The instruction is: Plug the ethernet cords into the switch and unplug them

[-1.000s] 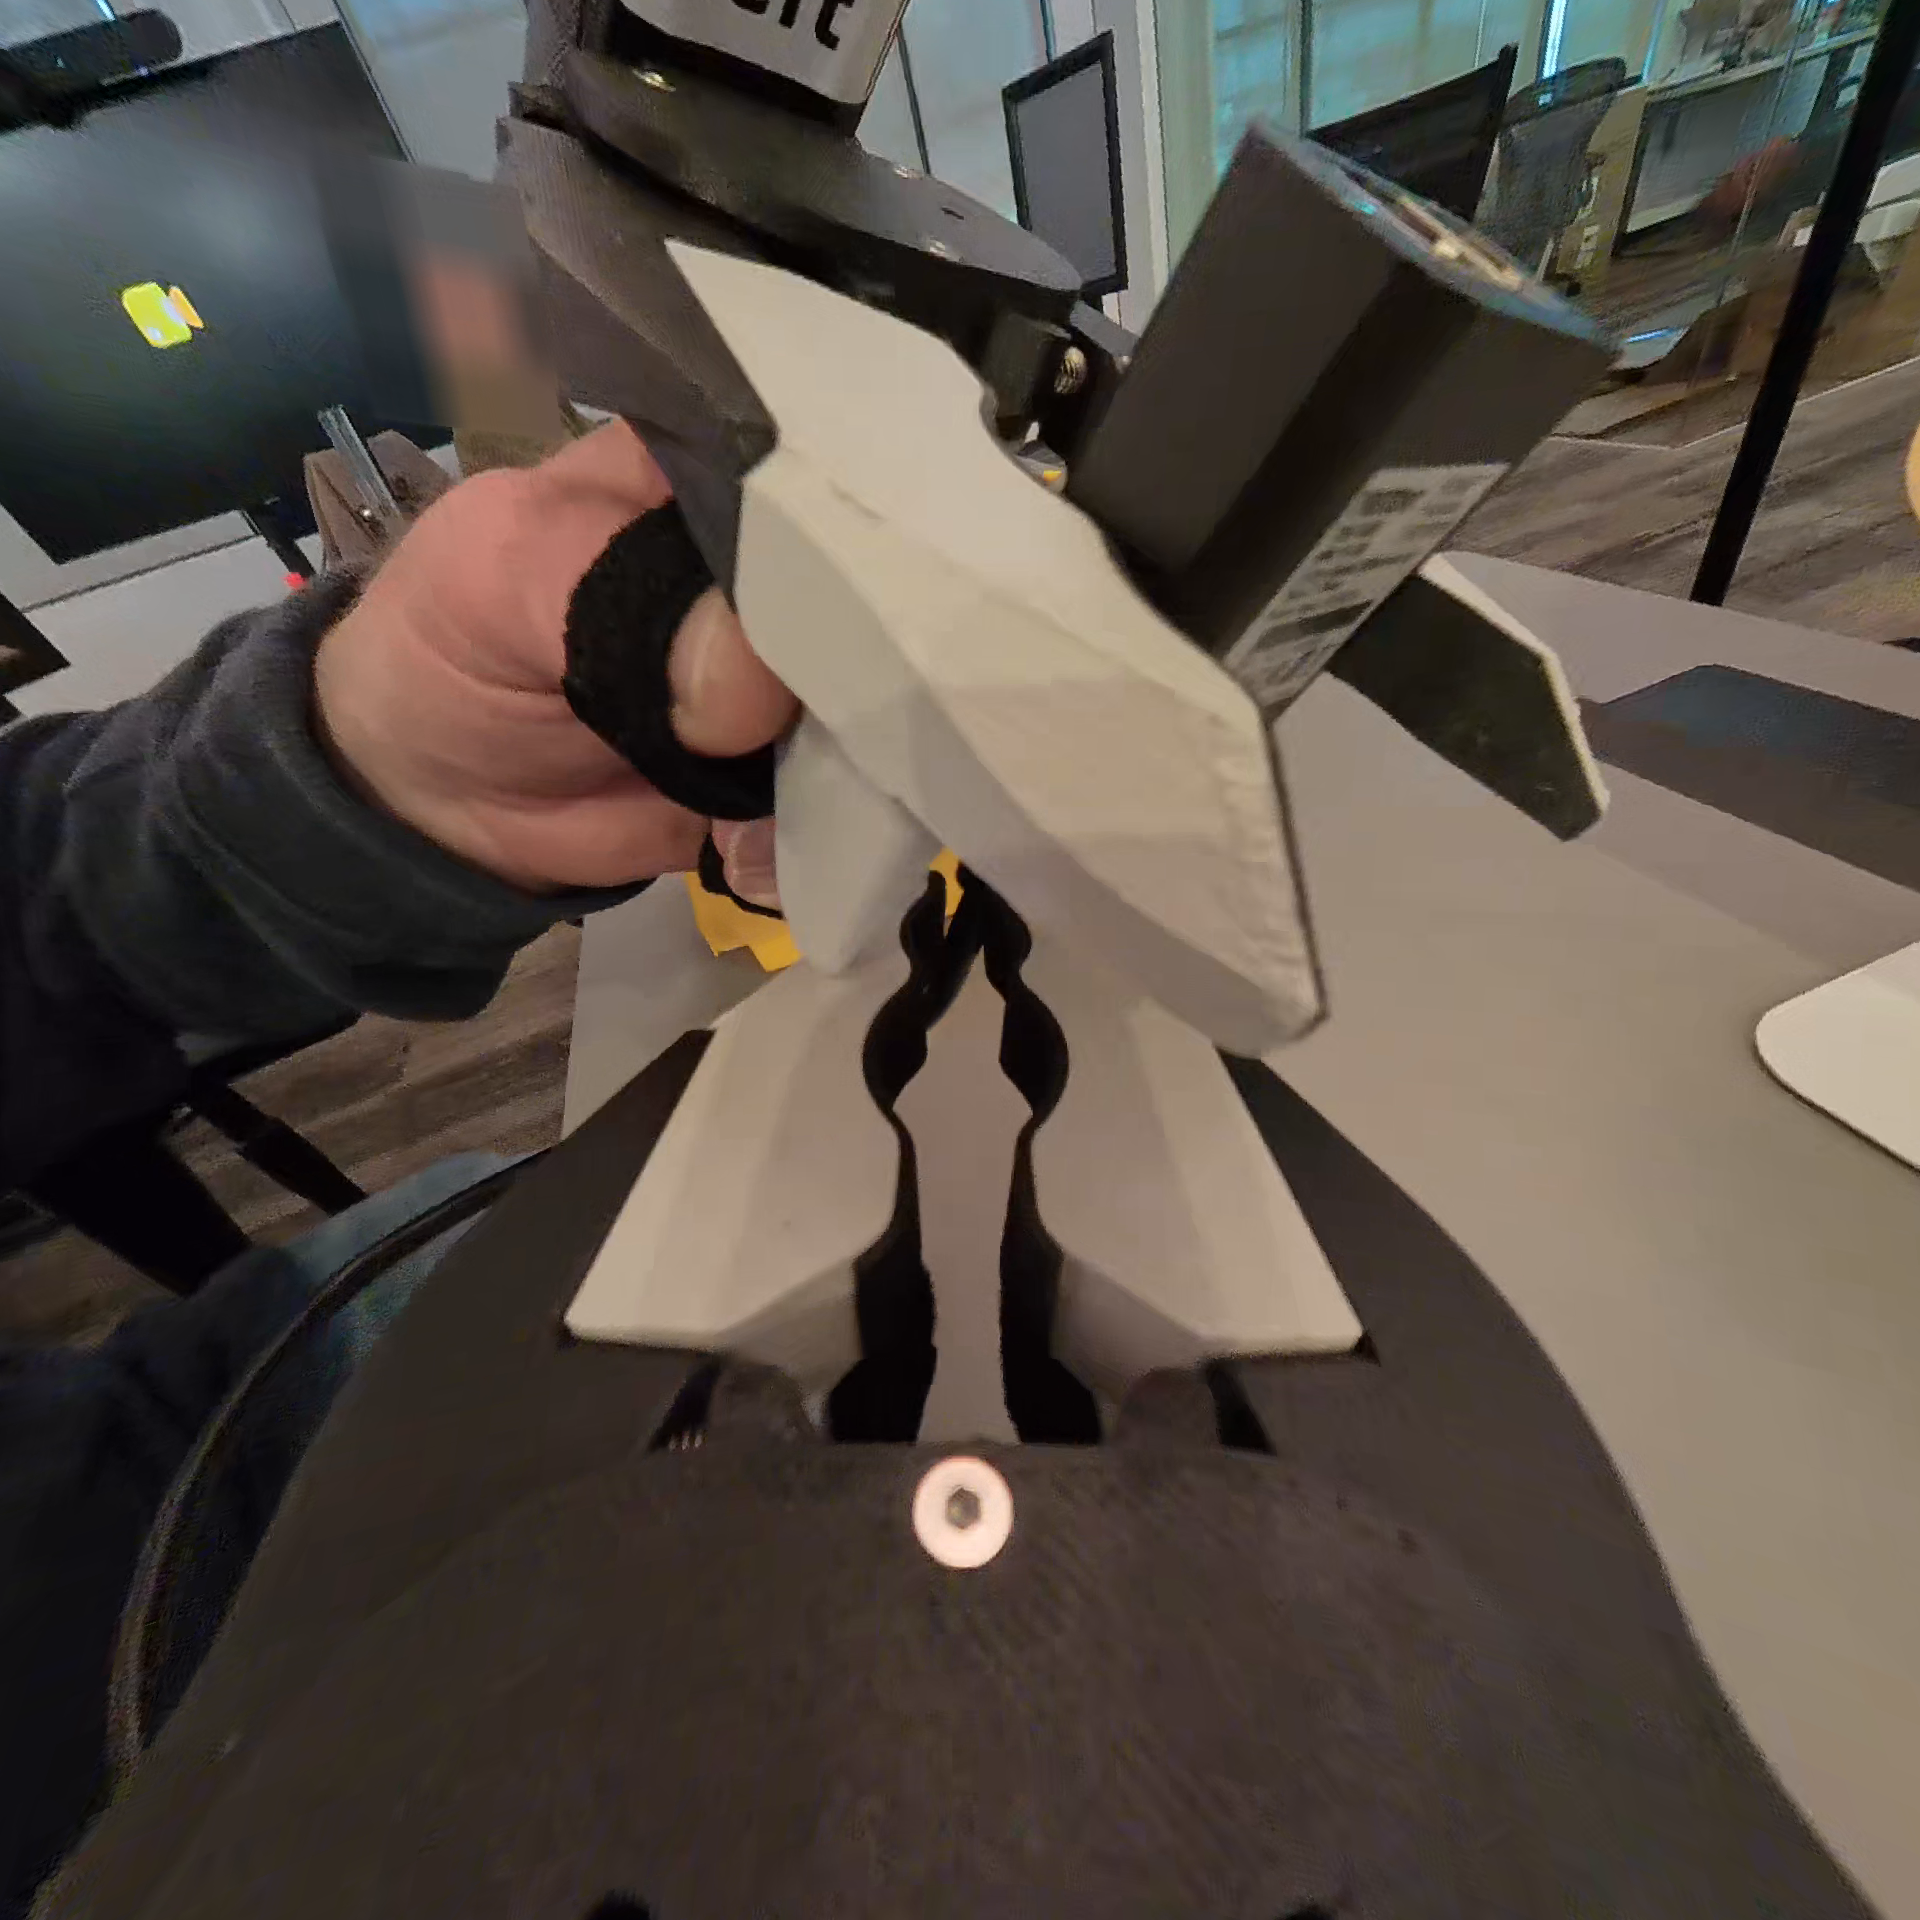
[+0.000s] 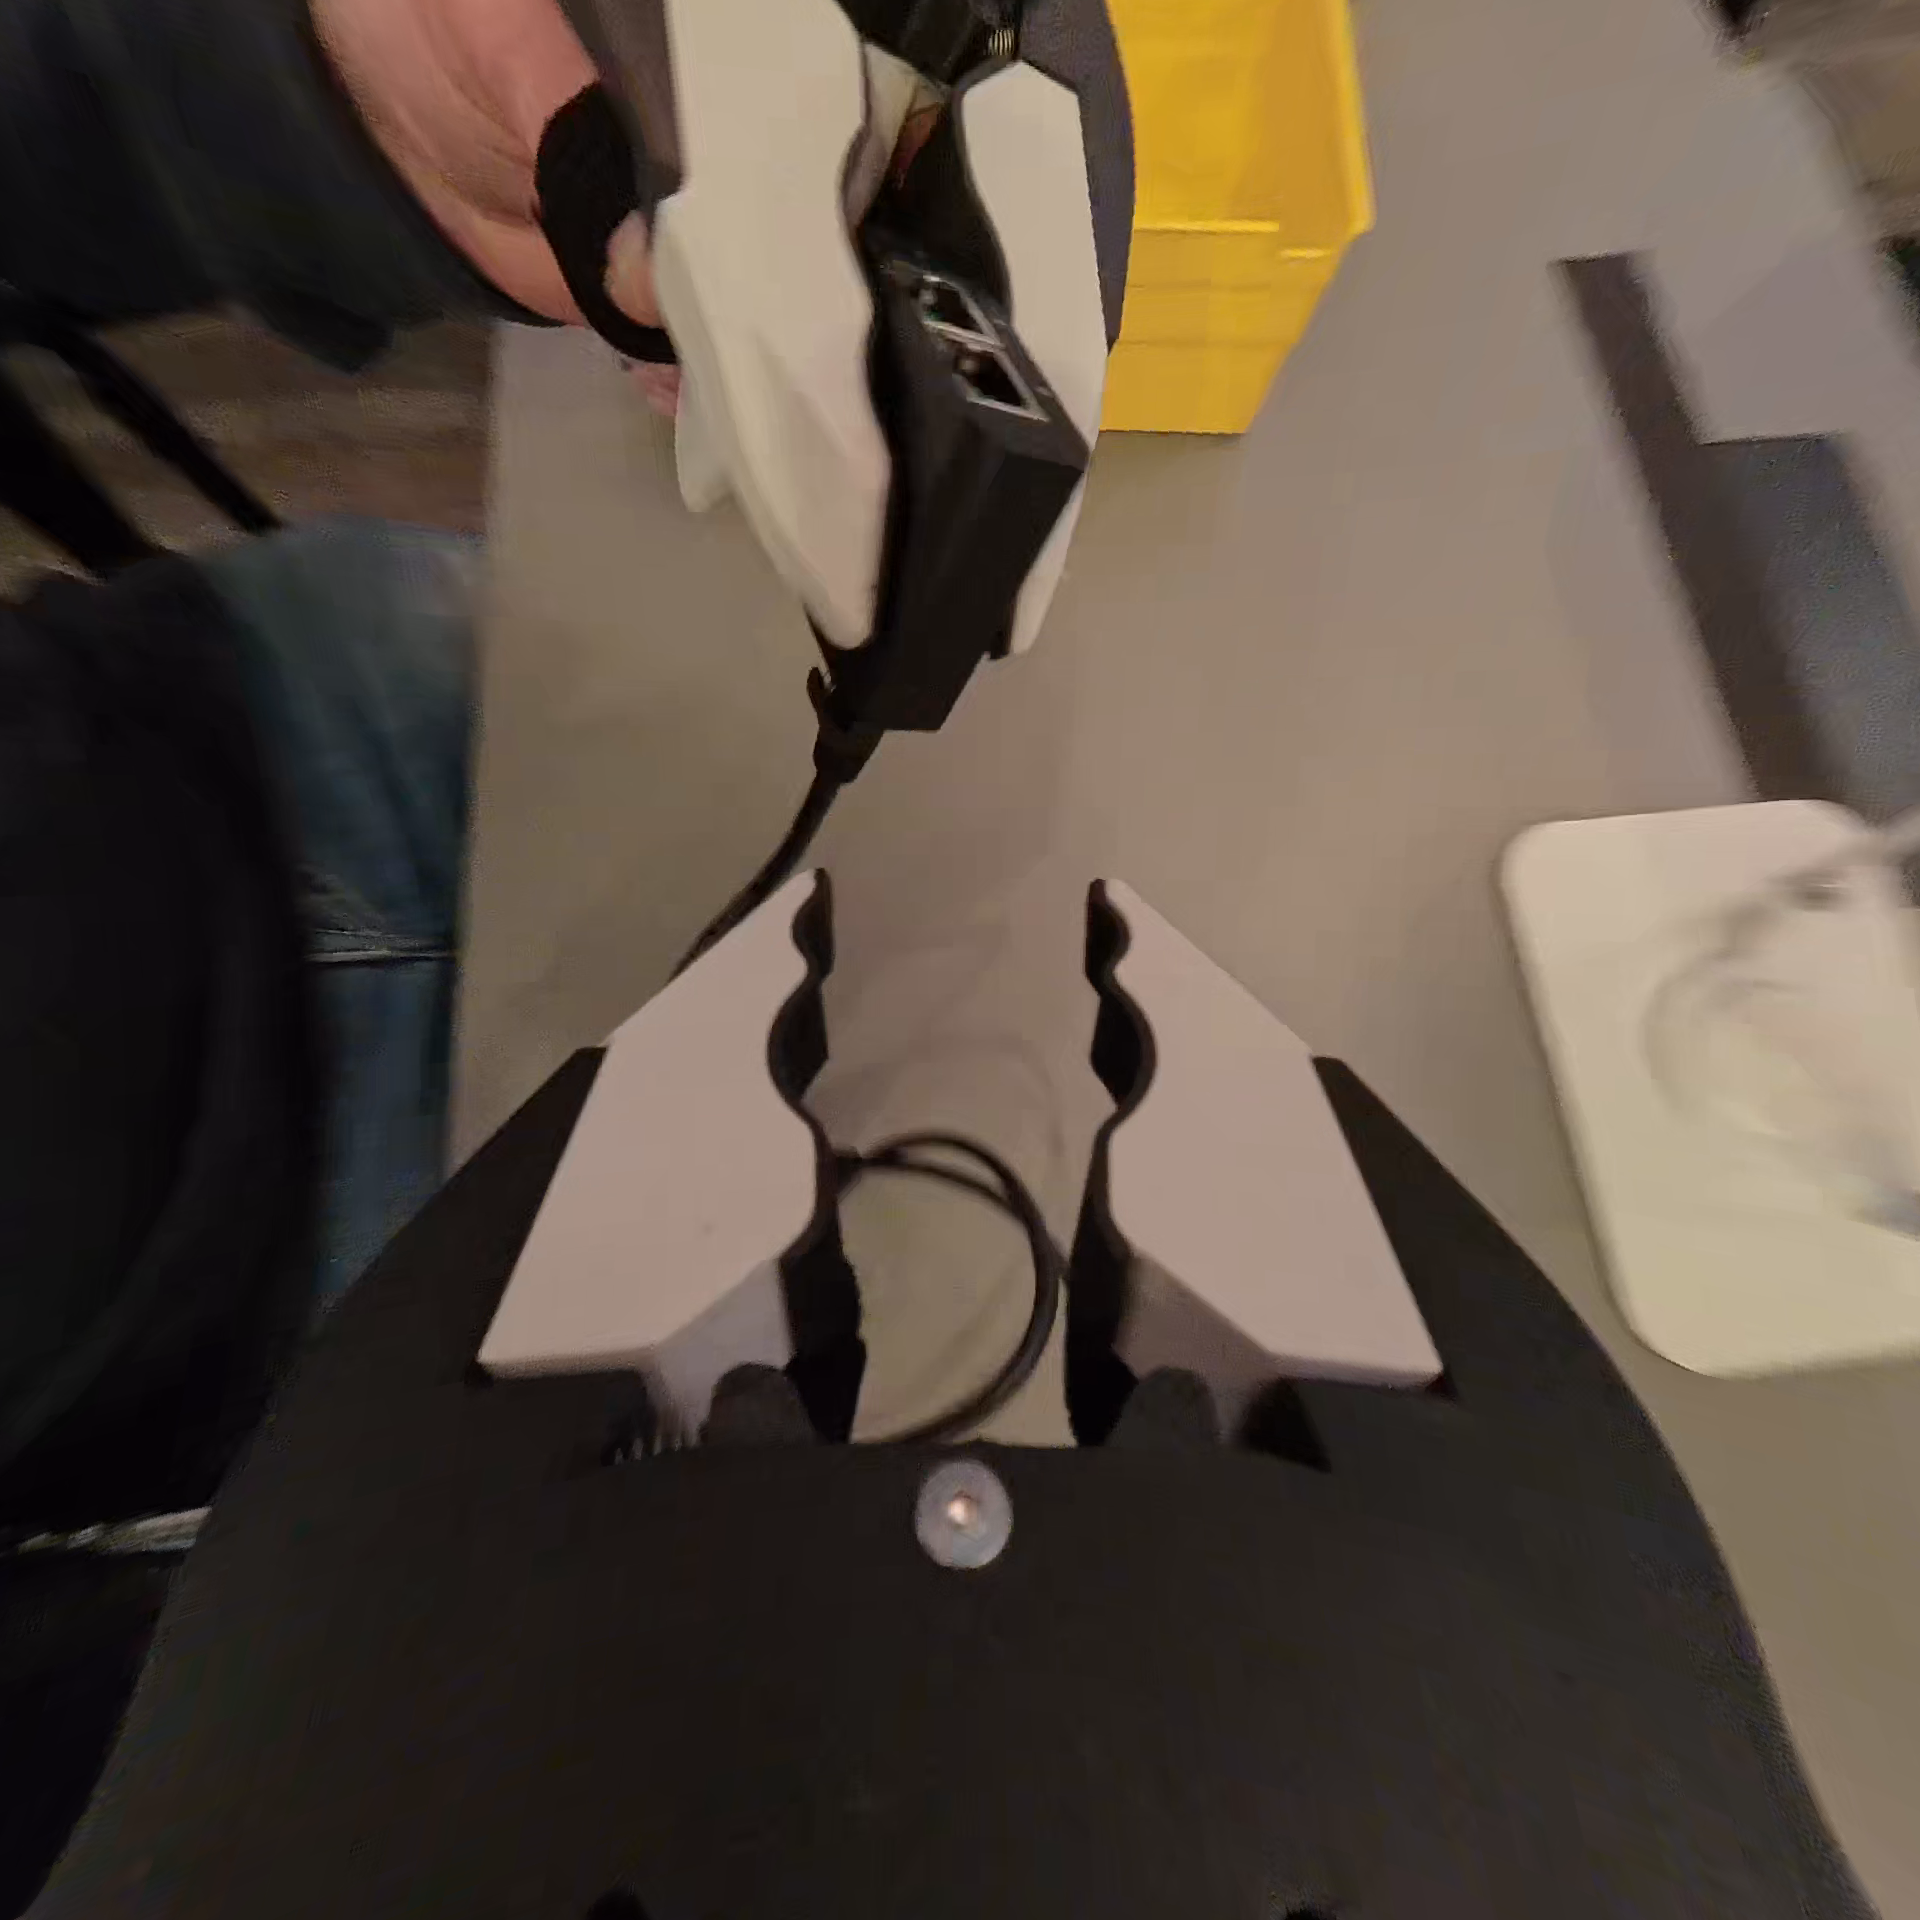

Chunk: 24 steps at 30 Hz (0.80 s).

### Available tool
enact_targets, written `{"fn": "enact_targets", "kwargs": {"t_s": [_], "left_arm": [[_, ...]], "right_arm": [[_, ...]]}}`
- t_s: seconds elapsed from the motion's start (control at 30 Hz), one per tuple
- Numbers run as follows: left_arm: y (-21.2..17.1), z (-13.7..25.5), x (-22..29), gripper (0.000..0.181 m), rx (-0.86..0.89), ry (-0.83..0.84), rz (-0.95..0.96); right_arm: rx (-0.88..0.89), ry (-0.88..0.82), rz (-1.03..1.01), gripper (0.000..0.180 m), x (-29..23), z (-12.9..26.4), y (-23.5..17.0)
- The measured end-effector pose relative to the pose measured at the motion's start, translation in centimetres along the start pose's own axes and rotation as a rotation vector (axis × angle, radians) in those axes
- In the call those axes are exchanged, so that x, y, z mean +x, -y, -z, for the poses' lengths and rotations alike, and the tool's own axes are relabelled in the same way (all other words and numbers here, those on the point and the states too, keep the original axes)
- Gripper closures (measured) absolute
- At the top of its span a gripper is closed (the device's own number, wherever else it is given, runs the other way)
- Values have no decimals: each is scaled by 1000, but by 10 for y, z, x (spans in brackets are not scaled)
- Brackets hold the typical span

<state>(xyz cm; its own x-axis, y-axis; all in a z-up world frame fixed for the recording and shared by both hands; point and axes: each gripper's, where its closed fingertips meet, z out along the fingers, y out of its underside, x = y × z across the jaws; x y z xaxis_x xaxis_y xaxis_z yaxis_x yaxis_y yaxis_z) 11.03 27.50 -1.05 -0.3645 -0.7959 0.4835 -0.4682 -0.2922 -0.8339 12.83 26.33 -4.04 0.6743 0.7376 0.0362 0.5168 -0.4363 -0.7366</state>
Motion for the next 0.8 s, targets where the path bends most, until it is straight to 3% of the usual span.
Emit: {"fn": "enact_targets", "kwargs": {"t_s": [0.13, 0.23, 0.33, 0.47, 0.53, 0.67, 0.8], "left_arm": [[6, -2, -1, 155, 128, 29, 46], [8, -7, -2, 155, 181, 71, 49], [14, -2, -3, 155, 256, 79, 82], [15, 2, -6, 156, 302, 94, 102], [15, 3, -6, 156, 309, 93, 100], [7, 2, 0, 155, 254, 58, 50], [8, 15, 5, 127, 197, 97, -171]], "right_arm": [[-34, -140, 17, 126, -16, -17, 2], [69, -162, -91, 133, -23, -34, 13], [157, -223, -152, 153, -14, -41, 18], [220, -247, -179, 152, -11, -48, 23], [232, -225, -172, 163, -15, -50, 26], [192, -168, -130, 166, -16, -45, 20], [58, -14, -36, 166, -24, -41, 0]]}}
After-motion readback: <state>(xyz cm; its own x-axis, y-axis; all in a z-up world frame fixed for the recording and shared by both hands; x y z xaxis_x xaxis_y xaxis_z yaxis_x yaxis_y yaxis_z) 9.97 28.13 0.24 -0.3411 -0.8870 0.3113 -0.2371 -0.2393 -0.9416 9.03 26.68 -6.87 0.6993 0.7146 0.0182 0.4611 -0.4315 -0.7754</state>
